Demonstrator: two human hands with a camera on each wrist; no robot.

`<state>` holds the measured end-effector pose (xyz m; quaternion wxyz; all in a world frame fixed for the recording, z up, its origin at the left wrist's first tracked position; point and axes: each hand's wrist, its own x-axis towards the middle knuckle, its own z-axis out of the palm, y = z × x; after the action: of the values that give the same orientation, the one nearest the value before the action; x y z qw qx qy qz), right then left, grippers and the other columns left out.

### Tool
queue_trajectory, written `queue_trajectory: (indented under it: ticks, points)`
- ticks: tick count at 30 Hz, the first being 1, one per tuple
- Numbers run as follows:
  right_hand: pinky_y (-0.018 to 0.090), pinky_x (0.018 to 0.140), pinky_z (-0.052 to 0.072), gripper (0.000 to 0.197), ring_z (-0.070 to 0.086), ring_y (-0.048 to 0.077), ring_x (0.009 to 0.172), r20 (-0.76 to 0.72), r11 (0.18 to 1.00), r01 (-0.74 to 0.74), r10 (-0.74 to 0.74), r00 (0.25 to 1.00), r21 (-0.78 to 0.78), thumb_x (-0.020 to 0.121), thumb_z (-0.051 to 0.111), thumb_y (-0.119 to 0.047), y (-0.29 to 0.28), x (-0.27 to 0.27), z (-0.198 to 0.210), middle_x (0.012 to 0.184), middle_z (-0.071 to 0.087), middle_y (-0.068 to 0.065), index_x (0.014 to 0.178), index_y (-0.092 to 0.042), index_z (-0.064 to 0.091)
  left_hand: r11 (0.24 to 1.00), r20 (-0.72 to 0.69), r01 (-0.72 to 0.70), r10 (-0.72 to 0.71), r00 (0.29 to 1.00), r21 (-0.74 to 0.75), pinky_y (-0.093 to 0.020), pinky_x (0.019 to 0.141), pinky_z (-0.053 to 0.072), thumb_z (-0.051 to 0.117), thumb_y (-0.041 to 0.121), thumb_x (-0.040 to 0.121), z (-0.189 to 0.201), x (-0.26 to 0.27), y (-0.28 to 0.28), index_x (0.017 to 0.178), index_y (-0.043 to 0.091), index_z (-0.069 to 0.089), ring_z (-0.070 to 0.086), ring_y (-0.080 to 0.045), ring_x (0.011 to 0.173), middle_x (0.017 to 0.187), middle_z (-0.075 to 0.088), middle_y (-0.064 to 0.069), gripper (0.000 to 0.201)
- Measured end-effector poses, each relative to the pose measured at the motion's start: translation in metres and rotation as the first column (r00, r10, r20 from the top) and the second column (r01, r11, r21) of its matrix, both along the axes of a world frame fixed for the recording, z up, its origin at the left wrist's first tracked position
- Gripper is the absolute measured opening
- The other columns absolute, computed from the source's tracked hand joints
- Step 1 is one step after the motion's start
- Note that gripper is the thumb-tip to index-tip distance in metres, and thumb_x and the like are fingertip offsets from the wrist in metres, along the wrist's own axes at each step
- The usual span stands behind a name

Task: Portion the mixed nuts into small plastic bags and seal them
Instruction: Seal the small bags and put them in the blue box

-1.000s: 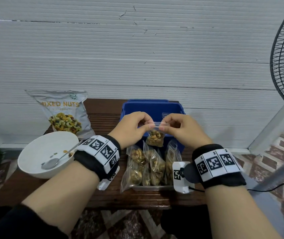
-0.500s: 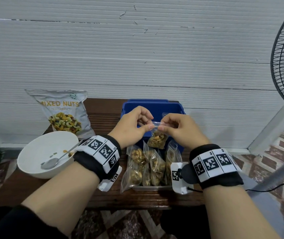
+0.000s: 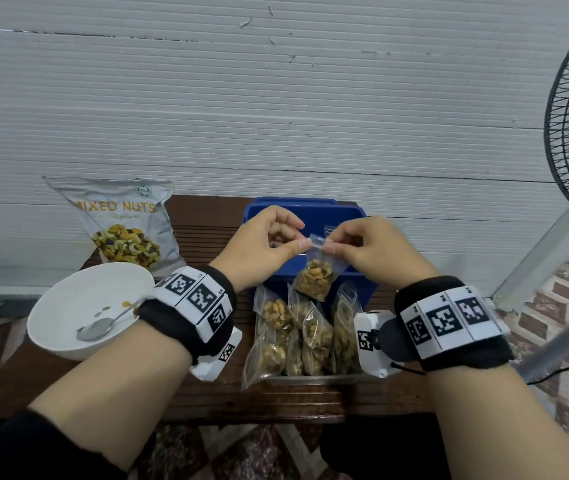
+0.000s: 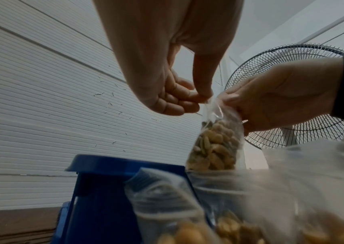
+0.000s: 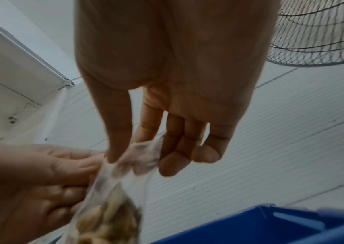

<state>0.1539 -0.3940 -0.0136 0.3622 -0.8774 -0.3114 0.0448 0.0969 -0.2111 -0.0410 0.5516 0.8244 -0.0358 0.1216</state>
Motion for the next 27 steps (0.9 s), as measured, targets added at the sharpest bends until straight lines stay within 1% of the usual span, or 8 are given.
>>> queue_trajectory:
  ticks: [3, 7, 9, 12, 16, 19, 22, 27]
  points:
    - [0.010, 0.056, 0.039, 0.011, 0.056, 0.012, 0.066, 0.048, 0.998, 0.042, -0.040, 0.998, -0.053, 0.088, 0.066, -0.019, -0.006, 0.011, 0.020, 0.073, 0.067, 0.004, 0.080, -0.014, 0.070, 0.996, 0.005, -0.085, 0.085, 0.996, 0.021, -0.016, 0.079, 0.047, 0.068, 0.022, 0.088, 0.000, 0.005, 0.015, 0.093, 0.029, 0.058, 0.061, -0.004, 0.086, 0.091, 0.064, 0.011, 0.013]
    - [0.013, 0.060, 0.040, 0.010, 0.054, 0.008, 0.066, 0.155, 0.987, 0.079, -0.057, 0.986, -0.138, 0.089, 0.065, -0.022, -0.016, 0.035, 0.056, 0.071, 0.063, -0.005, 0.083, -0.014, 0.070, 0.951, -0.011, -0.290, 0.293, 0.956, 0.107, 0.000, 0.067, 0.038, 0.061, 0.021, 0.093, -0.015, 0.015, 0.045, 0.095, 0.026, 0.061, 0.054, 0.005, 0.083, 0.095, 0.061, 0.015, 0.006]
    - [0.022, 0.065, 0.043, 0.009, 0.057, 0.009, 0.070, 0.183, 0.978, 0.103, -0.069, 0.981, -0.181, 0.089, 0.065, -0.022, -0.017, 0.052, 0.068, 0.075, 0.066, -0.003, 0.085, -0.015, 0.070, 0.923, -0.028, -0.360, 0.367, 0.930, 0.136, -0.002, 0.065, 0.037, 0.059, 0.019, 0.094, -0.025, 0.021, 0.056, 0.101, 0.021, 0.062, 0.053, 0.002, 0.083, 0.100, 0.061, 0.010, 0.008]
    - [0.013, 0.061, 0.036, 0.006, 0.053, -0.001, 0.069, 0.211, 0.939, 0.105, -0.036, 0.977, -0.328, 0.089, 0.065, -0.021, -0.006, 0.079, 0.071, 0.073, 0.064, -0.010, 0.086, -0.018, 0.069, 0.905, -0.043, -0.375, 0.391, 0.920, 0.202, -0.011, 0.078, 0.038, 0.058, 0.020, 0.095, -0.039, 0.029, 0.064, 0.112, 0.017, 0.063, 0.055, -0.007, 0.094, 0.113, 0.060, 0.003, 0.018]
    - [0.025, 0.073, 0.039, 0.003, 0.057, 0.013, 0.082, 0.166, 0.789, 0.037, 0.083, 0.983, -0.613, 0.088, 0.066, -0.018, 0.019, 0.117, 0.051, 0.081, 0.066, -0.004, 0.085, -0.019, 0.066, 0.904, -0.018, -0.336, 0.353, 0.935, 0.264, -0.024, 0.098, 0.038, 0.060, 0.025, 0.093, -0.054, 0.040, 0.068, 0.115, 0.026, 0.063, 0.050, -0.013, 0.118, 0.126, 0.056, 0.004, 0.022]
    - [0.025, 0.075, 0.038, 0.006, 0.053, 0.015, 0.083, 0.125, 0.651, -0.012, 0.164, 0.979, -0.759, 0.085, 0.070, -0.022, 0.038, 0.139, 0.028, 0.081, 0.061, -0.005, 0.083, -0.024, 0.064, 0.909, -0.064, -0.292, 0.324, 0.944, 0.296, -0.019, 0.096, 0.027, 0.058, 0.028, 0.094, -0.058, 0.048, 0.070, 0.117, 0.031, 0.063, 0.042, -0.017, 0.125, 0.135, 0.049, 0.009, 0.024]
    - [0.024, 0.074, 0.039, 0.006, 0.054, 0.014, 0.083, 0.052, 0.537, -0.067, 0.204, 0.978, -0.841, 0.083, 0.072, -0.021, 0.054, 0.157, 0.006, 0.082, 0.063, -0.005, 0.083, -0.025, 0.066, 0.922, -0.121, -0.237, 0.284, 0.951, 0.307, -0.022, 0.099, 0.014, 0.057, 0.029, 0.095, -0.062, 0.053, 0.073, 0.119, 0.036, 0.060, 0.031, -0.021, 0.135, 0.143, 0.041, 0.013, 0.026]
    - [0.024, 0.073, 0.042, 0.016, 0.054, 0.015, 0.083, -0.002, 0.346, -0.106, 0.289, 0.957, -0.932, 0.085, 0.065, -0.012, 0.073, 0.177, -0.023, 0.086, 0.061, -0.004, 0.096, -0.020, 0.072, 0.933, -0.116, -0.220, 0.261, 0.958, 0.285, -0.031, 0.107, 0.025, 0.061, 0.025, 0.093, -0.067, 0.056, 0.077, 0.119, 0.040, 0.058, 0.028, -0.020, 0.136, 0.142, 0.038, 0.018, 0.030]
